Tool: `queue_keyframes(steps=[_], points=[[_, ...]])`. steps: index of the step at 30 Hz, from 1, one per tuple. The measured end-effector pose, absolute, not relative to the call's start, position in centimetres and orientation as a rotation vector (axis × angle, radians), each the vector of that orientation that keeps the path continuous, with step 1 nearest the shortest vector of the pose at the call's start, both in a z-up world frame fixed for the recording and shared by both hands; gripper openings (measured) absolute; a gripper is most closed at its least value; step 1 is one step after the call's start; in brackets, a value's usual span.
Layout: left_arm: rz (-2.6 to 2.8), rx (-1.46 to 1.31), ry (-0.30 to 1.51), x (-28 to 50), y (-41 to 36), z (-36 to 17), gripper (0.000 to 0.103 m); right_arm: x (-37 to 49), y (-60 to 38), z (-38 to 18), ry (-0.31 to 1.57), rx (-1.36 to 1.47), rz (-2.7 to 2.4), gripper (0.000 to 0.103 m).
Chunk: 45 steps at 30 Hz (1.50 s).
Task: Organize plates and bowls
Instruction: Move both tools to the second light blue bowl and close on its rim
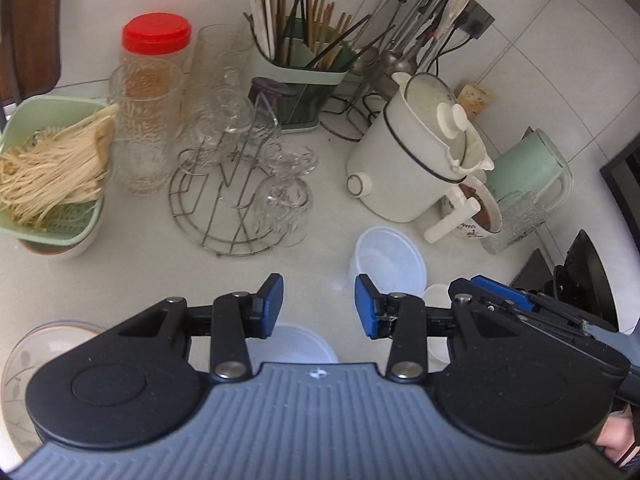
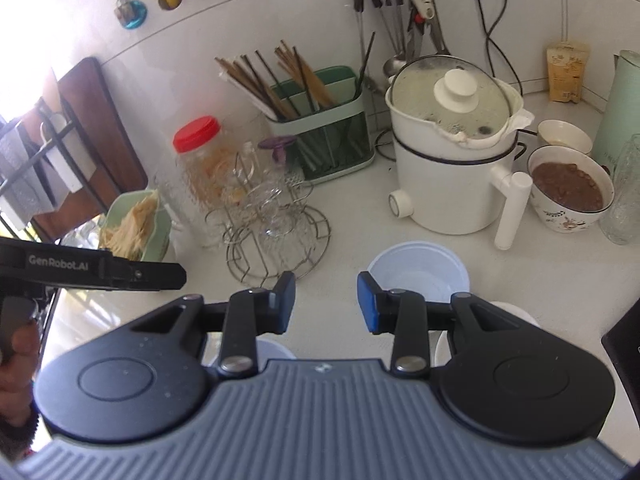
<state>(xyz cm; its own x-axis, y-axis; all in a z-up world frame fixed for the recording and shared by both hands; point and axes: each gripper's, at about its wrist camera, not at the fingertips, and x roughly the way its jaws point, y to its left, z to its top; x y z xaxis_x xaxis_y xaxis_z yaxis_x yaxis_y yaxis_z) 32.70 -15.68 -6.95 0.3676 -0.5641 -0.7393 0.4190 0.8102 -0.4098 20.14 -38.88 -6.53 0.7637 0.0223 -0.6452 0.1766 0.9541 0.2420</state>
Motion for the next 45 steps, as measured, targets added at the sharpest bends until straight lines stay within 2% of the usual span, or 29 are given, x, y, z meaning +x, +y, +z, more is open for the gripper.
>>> queue_keyframes(steps=[9, 19, 45], points=[[-0.723, -0.112, 1.014, 33.8, -18.8, -7.0, 0.045, 18.9, -40.4, -6.3, 0.674, 0.324, -0.19, 0.038], [-0.75, -0.07, 1.095, 35.4, -23.1, -9.4, 0.045, 18.3, -43.5, -8.2, 0.717, 0.37, -0.307, 0.038], [-0.697, -0.03, 1.334, 41.2, -31.7, -17.5, 0.045, 26.3, -49.6, -15.6, 0.899, 0.448, -0.333, 0.035]])
